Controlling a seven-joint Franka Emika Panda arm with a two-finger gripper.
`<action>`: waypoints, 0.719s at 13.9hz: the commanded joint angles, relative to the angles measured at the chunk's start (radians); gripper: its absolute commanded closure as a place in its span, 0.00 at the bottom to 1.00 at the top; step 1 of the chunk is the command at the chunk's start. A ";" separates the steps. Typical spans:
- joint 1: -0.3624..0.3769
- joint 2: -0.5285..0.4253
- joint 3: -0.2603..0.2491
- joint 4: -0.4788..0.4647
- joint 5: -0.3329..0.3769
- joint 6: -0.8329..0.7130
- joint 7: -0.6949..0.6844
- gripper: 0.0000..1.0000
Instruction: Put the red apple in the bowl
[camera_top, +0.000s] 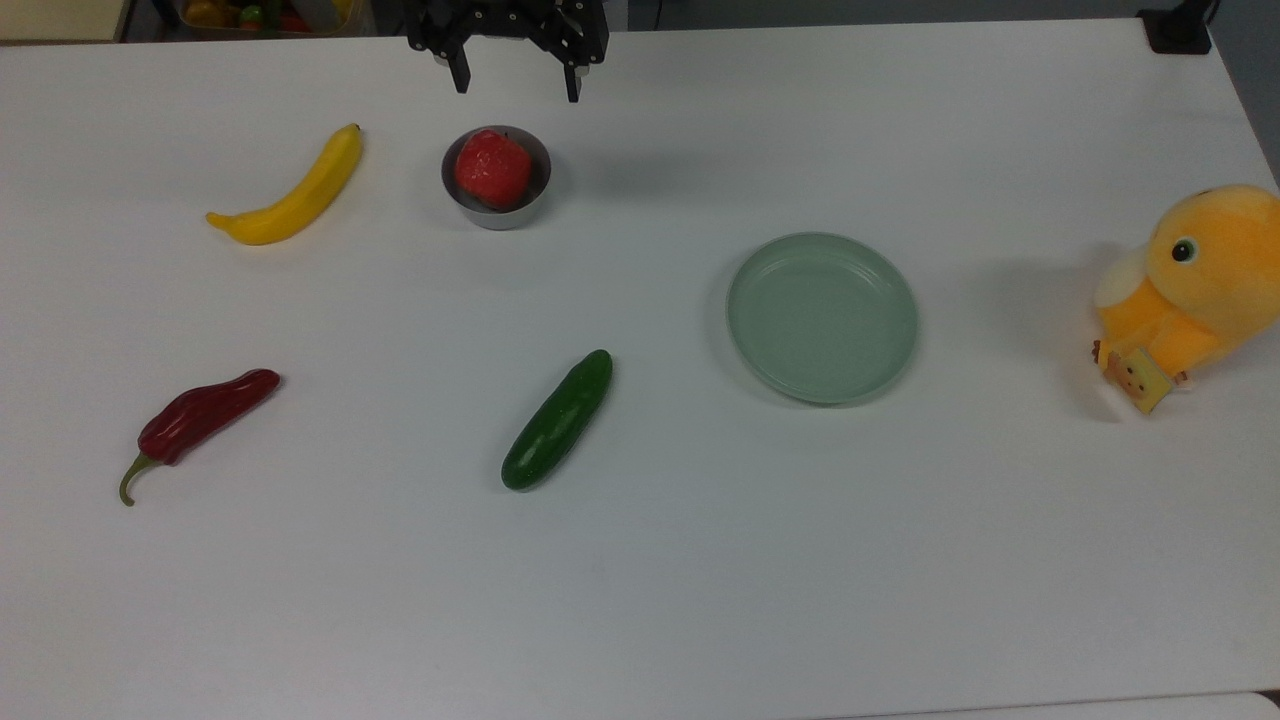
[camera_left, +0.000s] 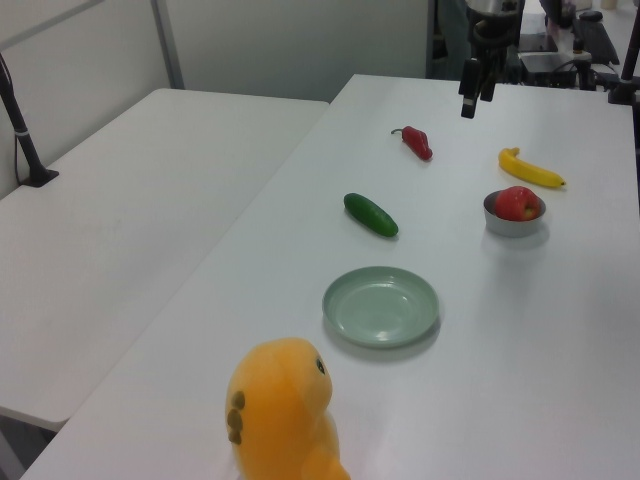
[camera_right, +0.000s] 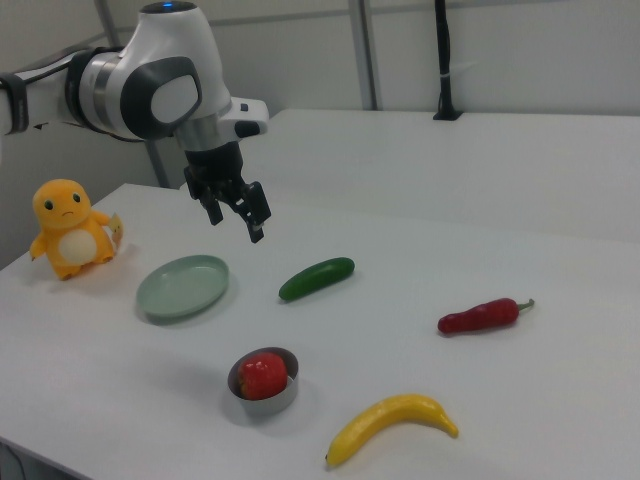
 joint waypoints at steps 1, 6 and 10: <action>0.014 0.002 -0.010 0.002 0.032 -0.002 -0.022 0.00; 0.013 0.003 0.005 -0.004 0.030 -0.035 -0.106 0.00; 0.014 0.005 0.008 -0.007 0.012 -0.049 -0.183 0.00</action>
